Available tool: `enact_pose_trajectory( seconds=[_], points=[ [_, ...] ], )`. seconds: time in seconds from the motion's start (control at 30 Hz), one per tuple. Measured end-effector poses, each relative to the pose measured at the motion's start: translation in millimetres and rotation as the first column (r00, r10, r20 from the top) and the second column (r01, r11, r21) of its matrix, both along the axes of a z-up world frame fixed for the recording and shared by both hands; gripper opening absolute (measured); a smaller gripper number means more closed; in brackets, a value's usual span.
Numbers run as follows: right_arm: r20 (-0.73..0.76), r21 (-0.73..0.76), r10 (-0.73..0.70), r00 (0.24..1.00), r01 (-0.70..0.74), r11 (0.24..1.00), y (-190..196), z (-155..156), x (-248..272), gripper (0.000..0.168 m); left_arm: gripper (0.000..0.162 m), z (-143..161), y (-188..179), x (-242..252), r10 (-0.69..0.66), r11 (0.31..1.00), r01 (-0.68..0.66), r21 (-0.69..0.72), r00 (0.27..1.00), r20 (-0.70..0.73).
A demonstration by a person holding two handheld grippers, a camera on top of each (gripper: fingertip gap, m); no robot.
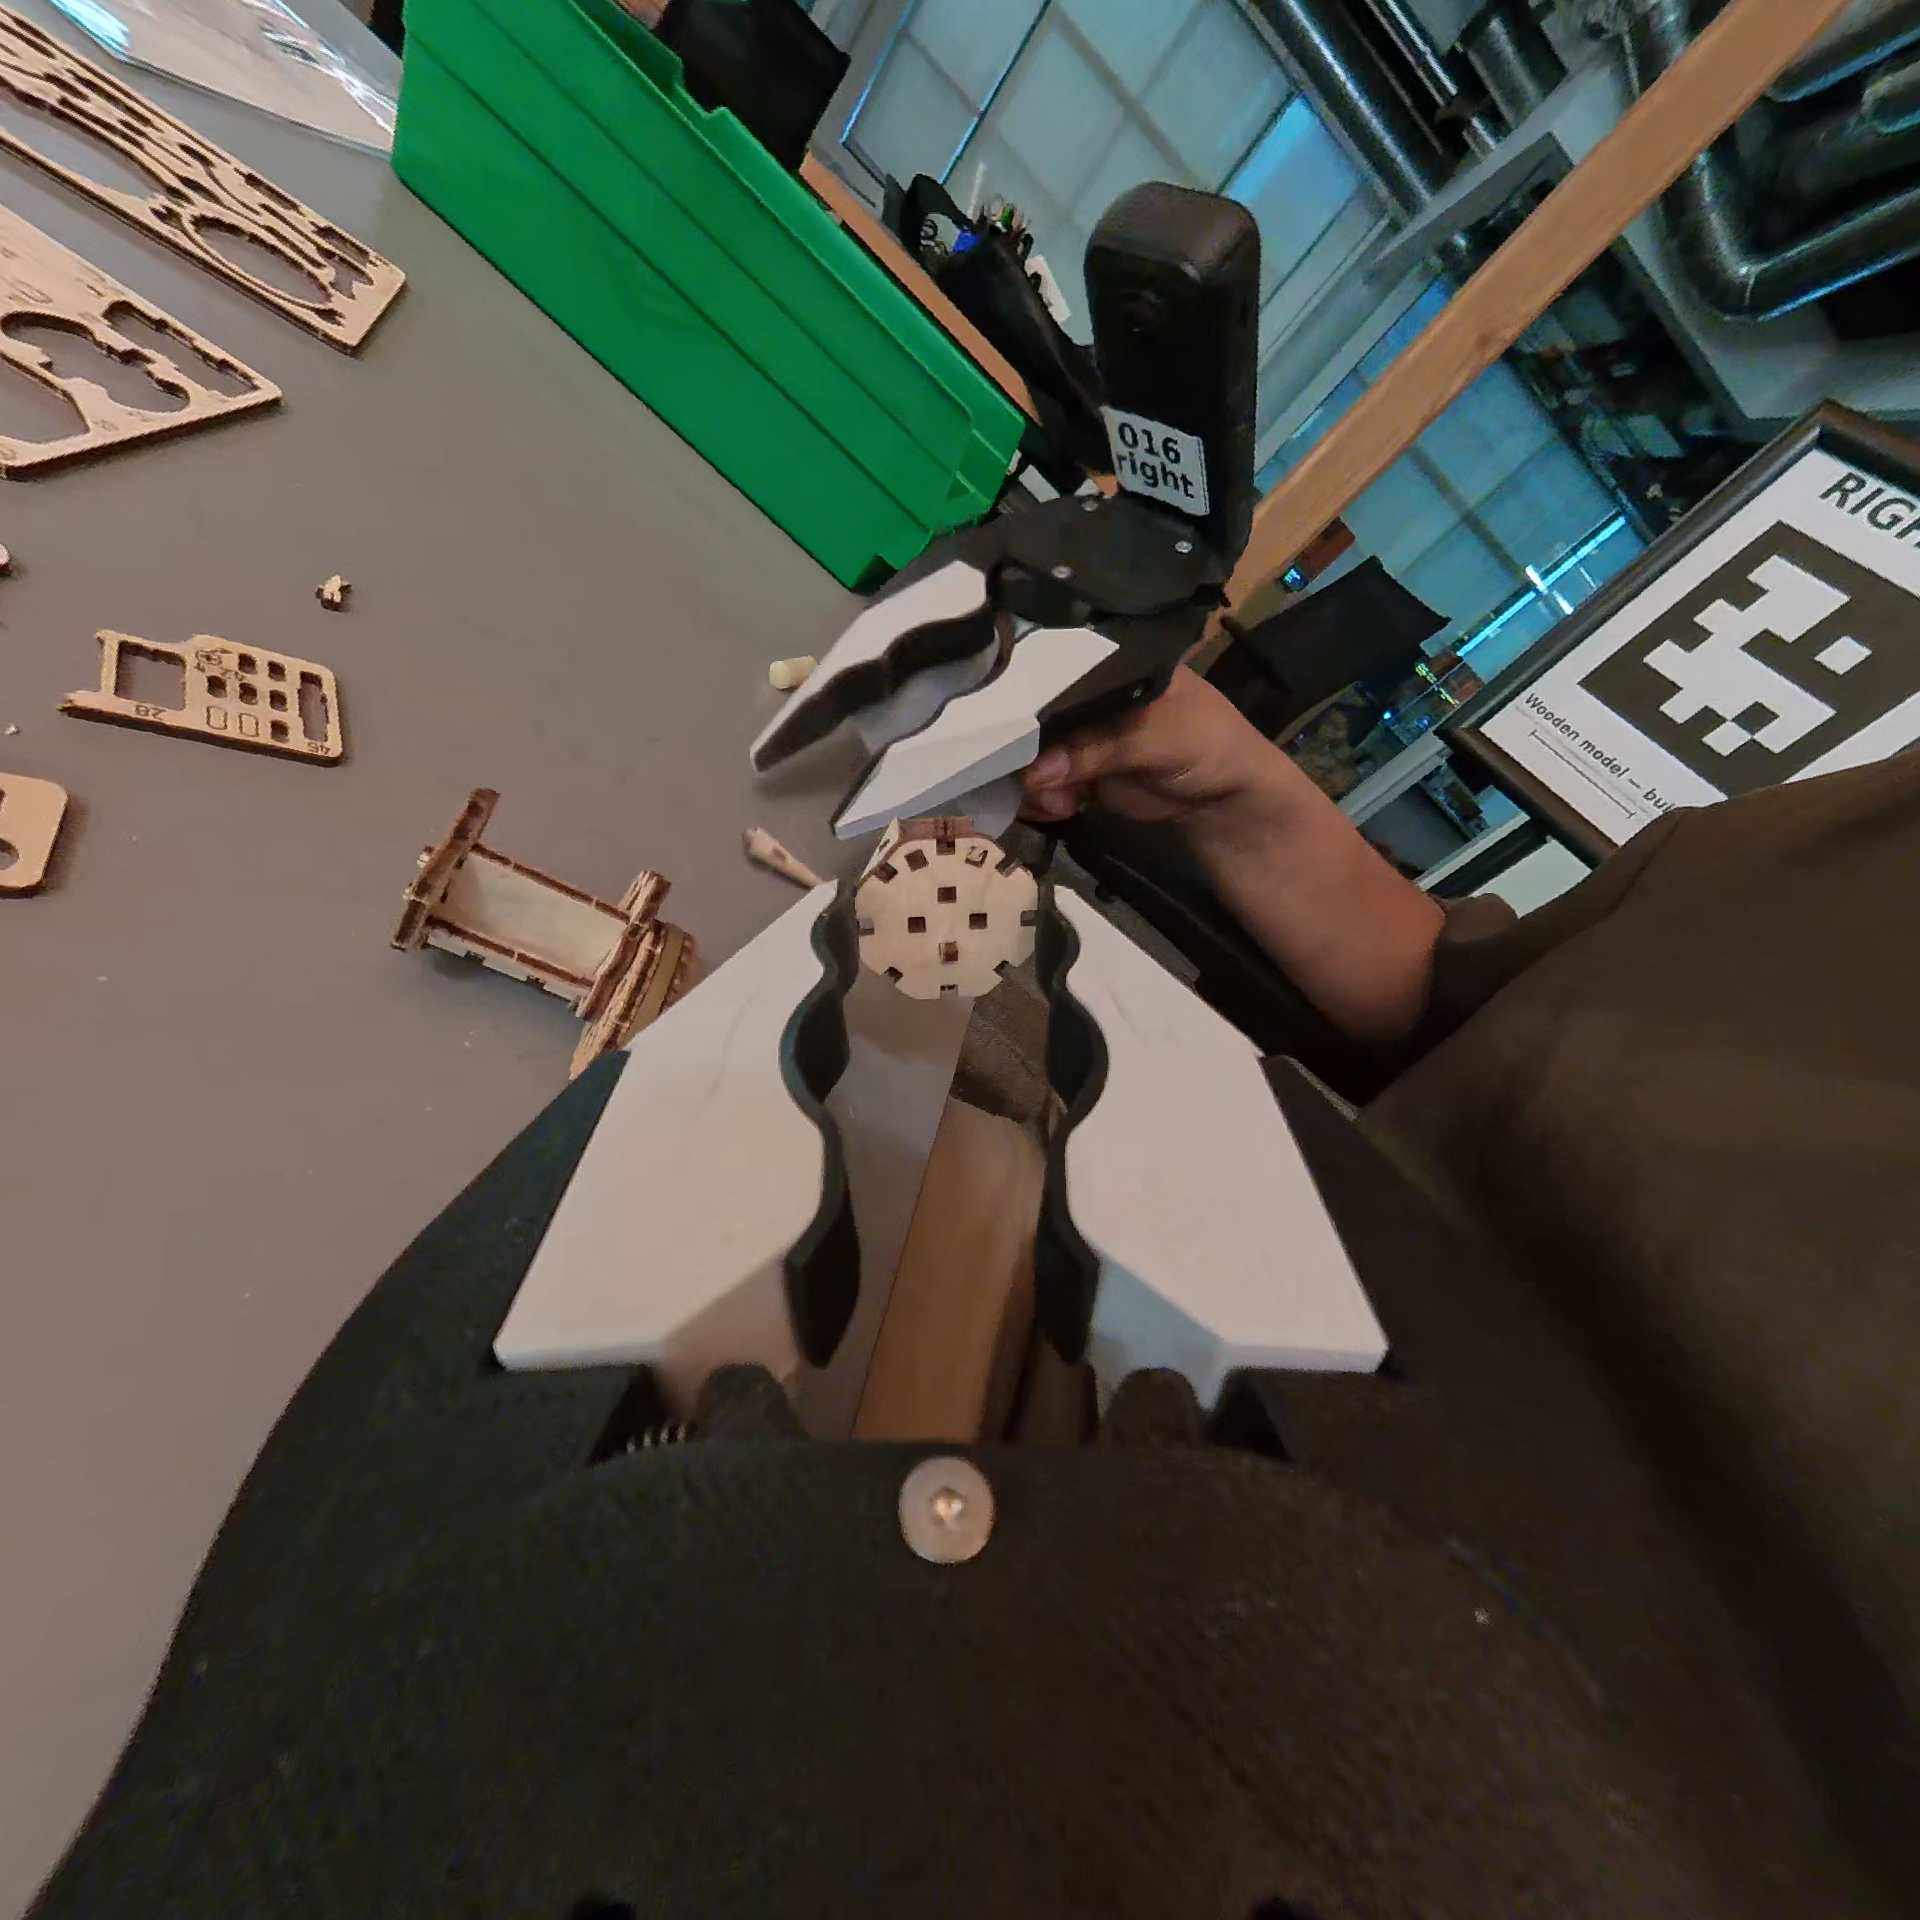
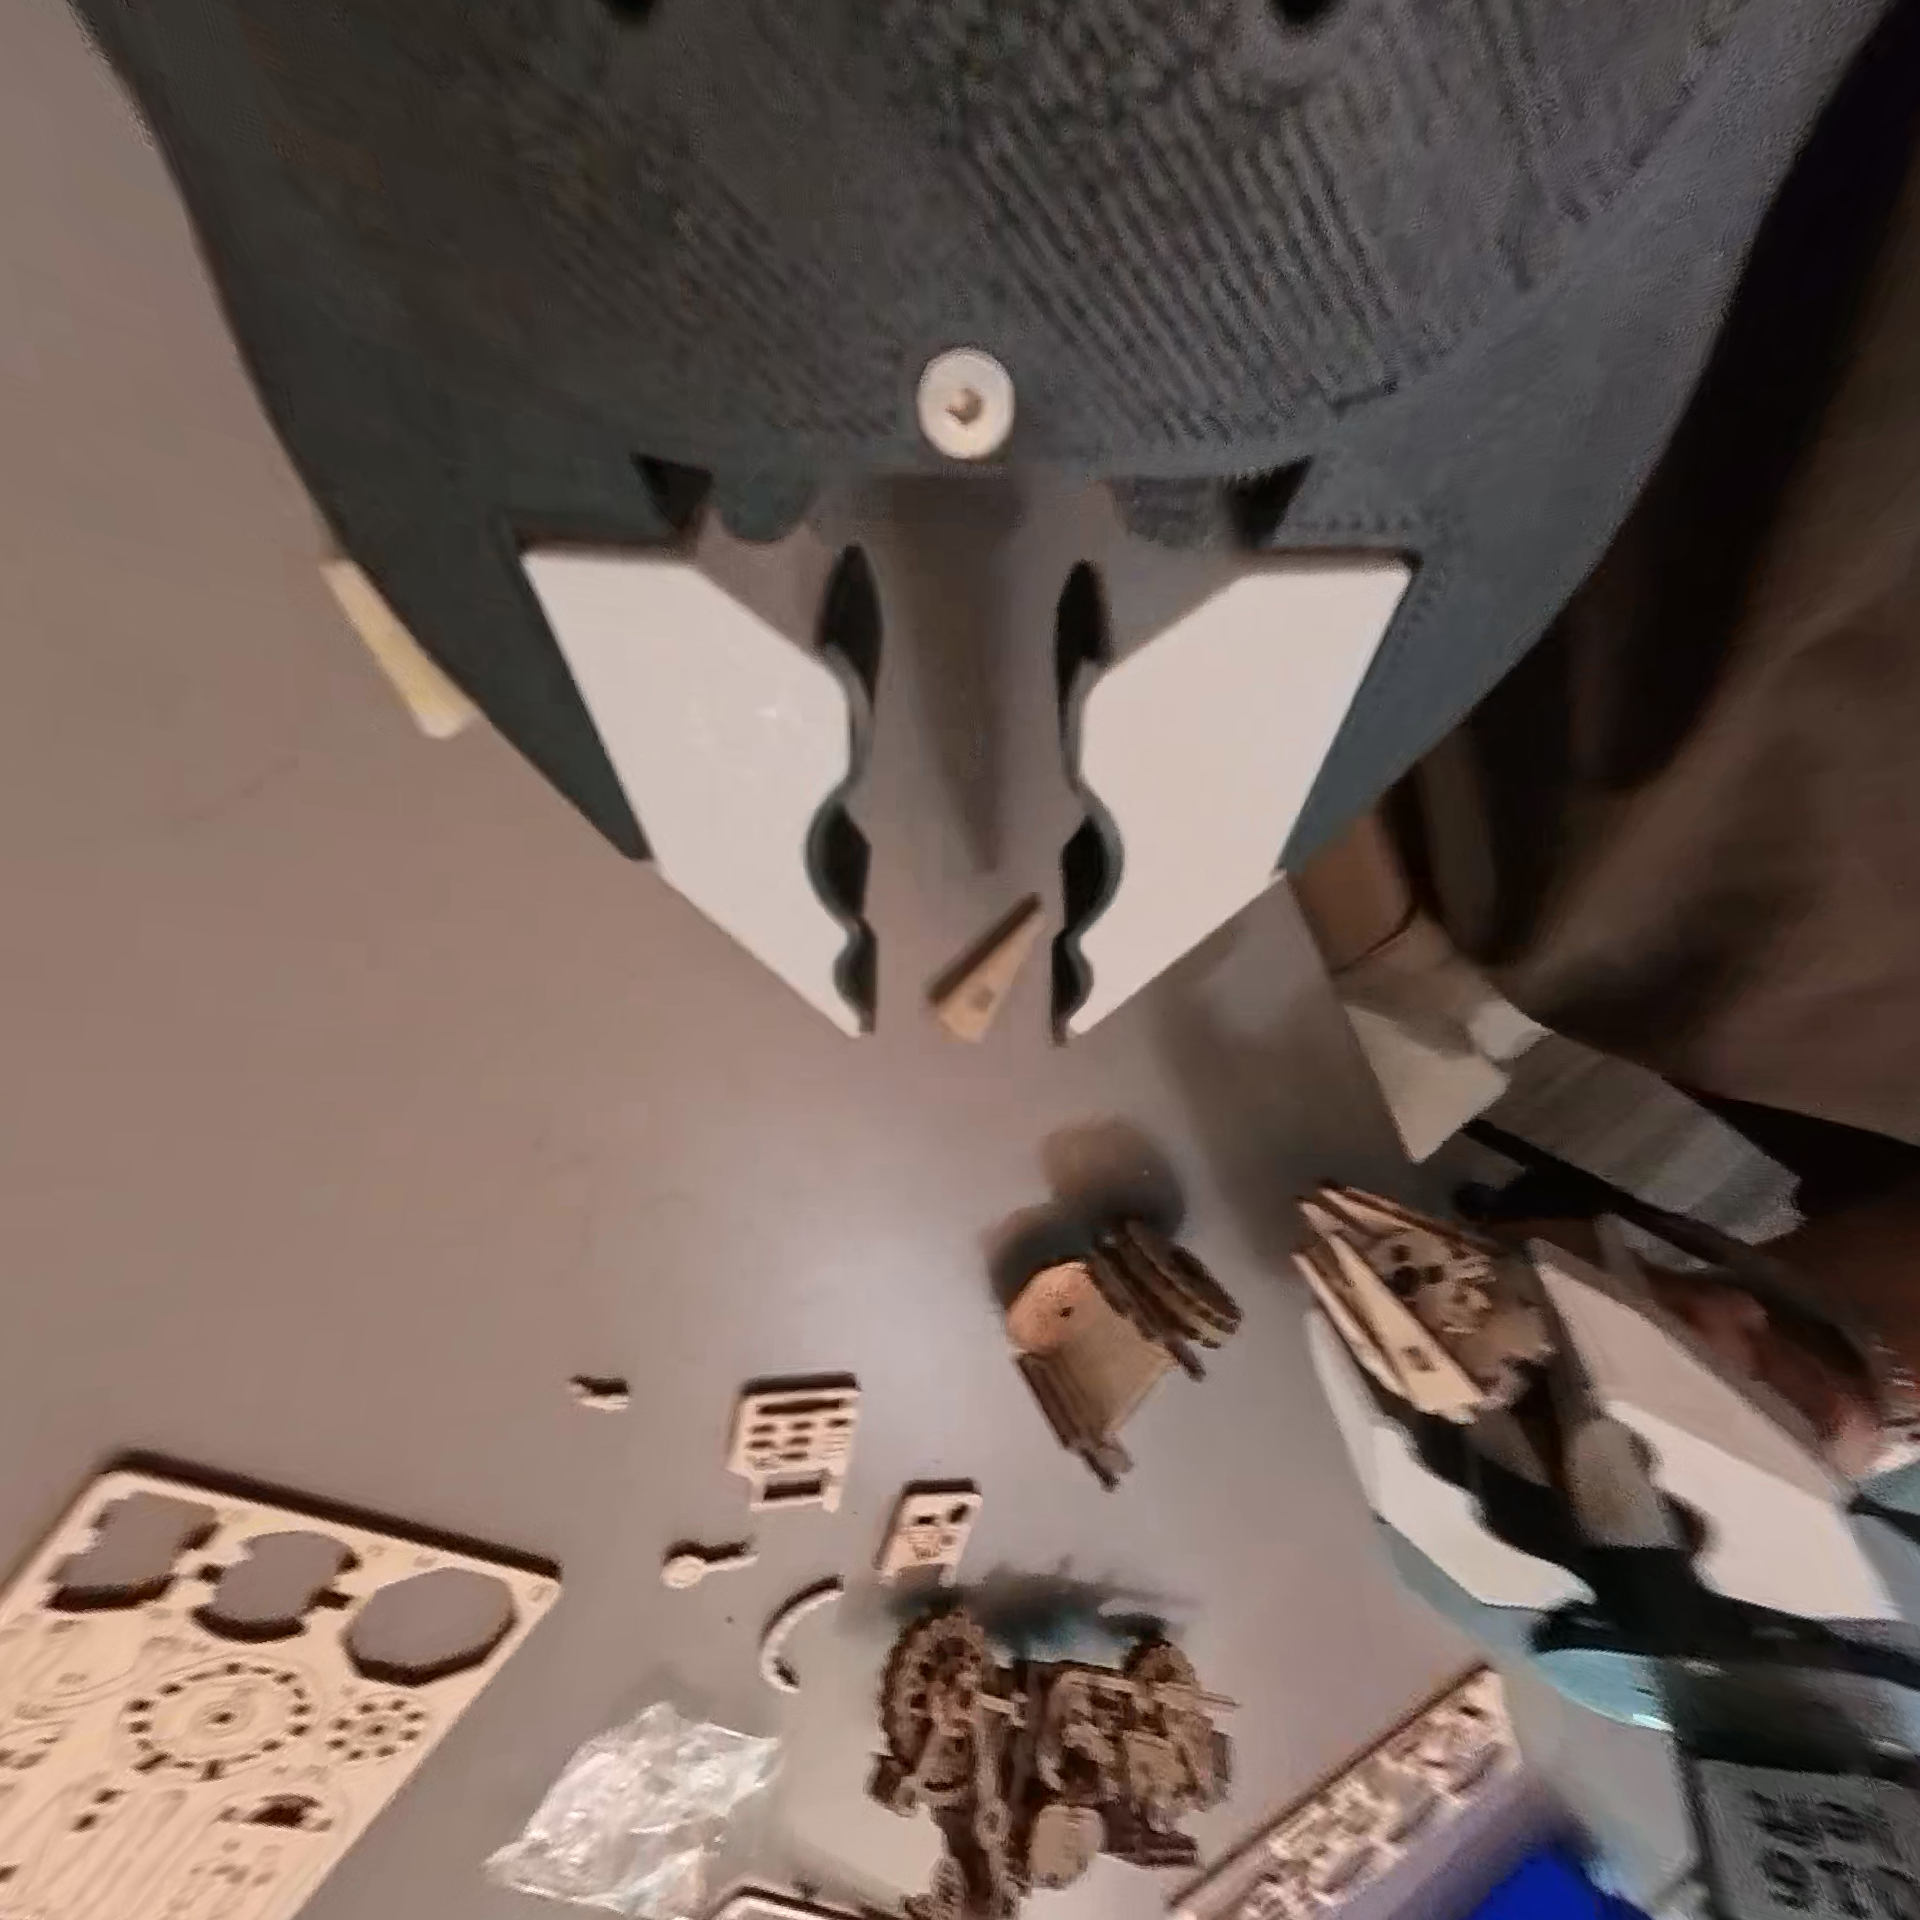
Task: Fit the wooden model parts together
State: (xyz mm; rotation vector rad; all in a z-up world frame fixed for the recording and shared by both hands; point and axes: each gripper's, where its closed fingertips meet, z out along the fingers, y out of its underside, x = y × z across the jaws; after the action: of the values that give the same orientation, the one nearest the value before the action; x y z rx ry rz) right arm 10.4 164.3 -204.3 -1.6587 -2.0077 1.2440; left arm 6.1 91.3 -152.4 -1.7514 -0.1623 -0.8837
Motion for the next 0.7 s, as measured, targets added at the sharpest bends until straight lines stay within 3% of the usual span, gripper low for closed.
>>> enact_pose_trajectory(
  seconds=[0.03, 0.1, 0.17, 0.2, 0.37, 0.5, 0.7],
  points=[
    [0.009, 0.004, -0.008, 1.000, 0.008, 1.000, 2.7, 1.4, -0.2, 0.034, 0.030, 0.4, 0.2, -0.9, 0.005, 1.000, -0.005, 0.003, 1.000, -0.001],
    [-0.022, -0.030, -0.042, 0.999, 0.042, 0.999, 3.9, 14.3, -2.5, 0.043, 0.030, 1.1, 0.6, -3.8, 0.018, 1.000, -0.018, 0.007, 1.000, -0.007],
    [-0.086, -0.016, -0.079, 0.993, 0.078, 0.997, 2.3, 26.3, -3.4, 0.041, 0.030, 1.0, 0.4, -7.6, 0.034, 0.999, -0.033, 0.008, 0.999, -0.017],
    [-0.110, 0.035, -0.090, 0.990, 0.095, 0.995, 0.6, 27.0, -3.0, 0.034, 0.030, 1.5, 0.3, -9.8, 0.043, 0.999, -0.042, 0.011, 0.999, -0.019],
    [-0.153, 0.384, -0.108, 0.982, 0.159, 0.910, -11.0, 1.4, 3.5, 0.036, 0.030, 2.9, 0.2, -17.0, 0.069, 0.997, -0.069, 0.018, 0.998, -0.011],
    [-0.064, 0.301, -0.174, 0.983, 0.185, 0.936, -16.0, -17.4, 6.6, 0.032, 0.030, 3.0, 0.4, -15.7, 0.068, 0.998, -0.068, 0.020, 0.998, -0.017],
    [-0.050, 0.237, -0.131, 0.990, 0.139, 0.962, -19.7, -17.7, -1.5, 0.004, 0.030, 1.1, 1.0, -11.5, 0.052, 0.999, -0.052, 0.012, 0.998, -0.025]
  ],
)
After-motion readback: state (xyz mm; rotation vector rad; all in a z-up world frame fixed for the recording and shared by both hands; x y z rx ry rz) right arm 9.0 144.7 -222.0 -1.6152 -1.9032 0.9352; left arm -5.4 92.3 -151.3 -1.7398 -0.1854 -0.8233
